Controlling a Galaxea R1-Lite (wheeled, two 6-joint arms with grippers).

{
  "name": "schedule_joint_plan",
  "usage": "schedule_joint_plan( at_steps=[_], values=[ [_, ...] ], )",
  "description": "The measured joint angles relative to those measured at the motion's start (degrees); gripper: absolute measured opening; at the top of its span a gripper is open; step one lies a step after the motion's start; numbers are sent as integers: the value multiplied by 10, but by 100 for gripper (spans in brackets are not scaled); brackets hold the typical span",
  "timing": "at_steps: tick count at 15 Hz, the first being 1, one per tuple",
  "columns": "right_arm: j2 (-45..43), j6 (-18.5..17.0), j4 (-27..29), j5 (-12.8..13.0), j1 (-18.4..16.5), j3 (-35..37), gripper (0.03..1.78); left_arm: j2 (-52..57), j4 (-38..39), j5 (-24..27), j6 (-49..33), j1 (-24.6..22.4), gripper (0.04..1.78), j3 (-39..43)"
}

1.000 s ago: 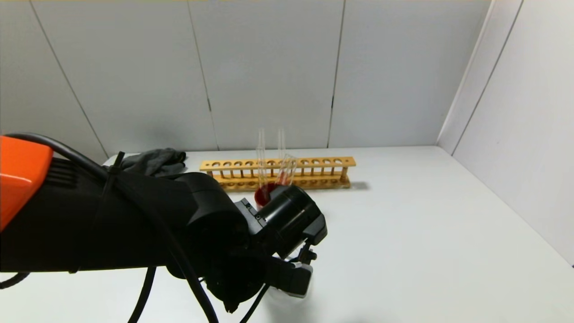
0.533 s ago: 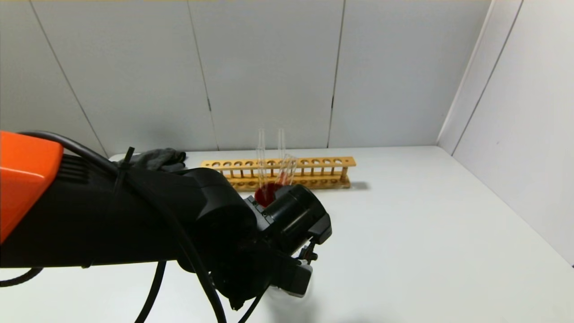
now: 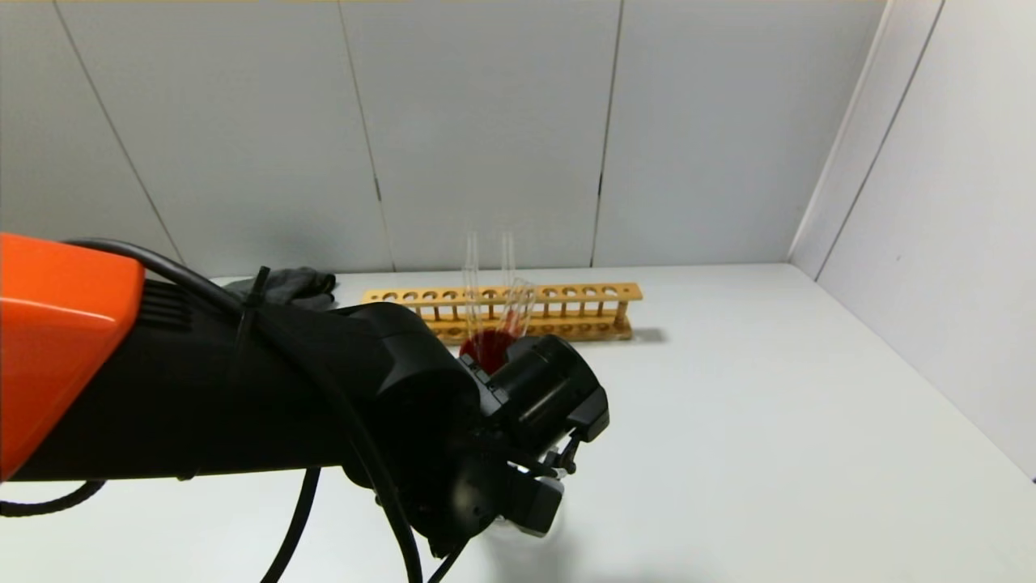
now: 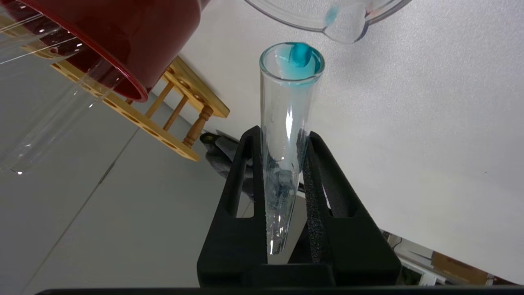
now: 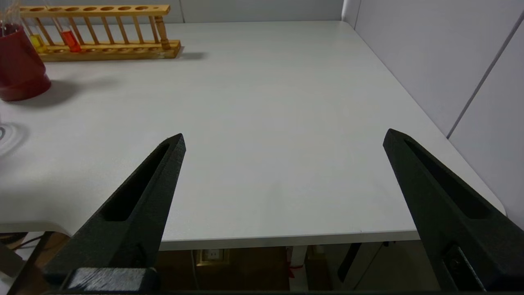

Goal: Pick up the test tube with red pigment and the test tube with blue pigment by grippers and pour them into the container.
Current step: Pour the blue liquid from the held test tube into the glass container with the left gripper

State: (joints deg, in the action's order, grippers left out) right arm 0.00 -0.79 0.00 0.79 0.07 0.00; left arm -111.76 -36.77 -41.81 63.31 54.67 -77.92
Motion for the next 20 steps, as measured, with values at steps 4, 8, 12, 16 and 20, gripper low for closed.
schedule_joint_plan(
  at_steps=[4,8,12,16,20],
  values=[
    [0,0,0,0,0,0,170,-3,-3,-3,4,2,33,-5],
    [0,0,0,0,0,0,170,-6,-7,-4,4,3,33,-7],
    [0,0,0,0,0,0,170,-12,-16,-8,4,4,33,-15],
    [0,0,0,0,0,0,170,-19,-30,-17,4,7,33,-25],
    [0,0,0,0,0,0,170,-24,-35,-18,4,8,33,-30]
  ],
)
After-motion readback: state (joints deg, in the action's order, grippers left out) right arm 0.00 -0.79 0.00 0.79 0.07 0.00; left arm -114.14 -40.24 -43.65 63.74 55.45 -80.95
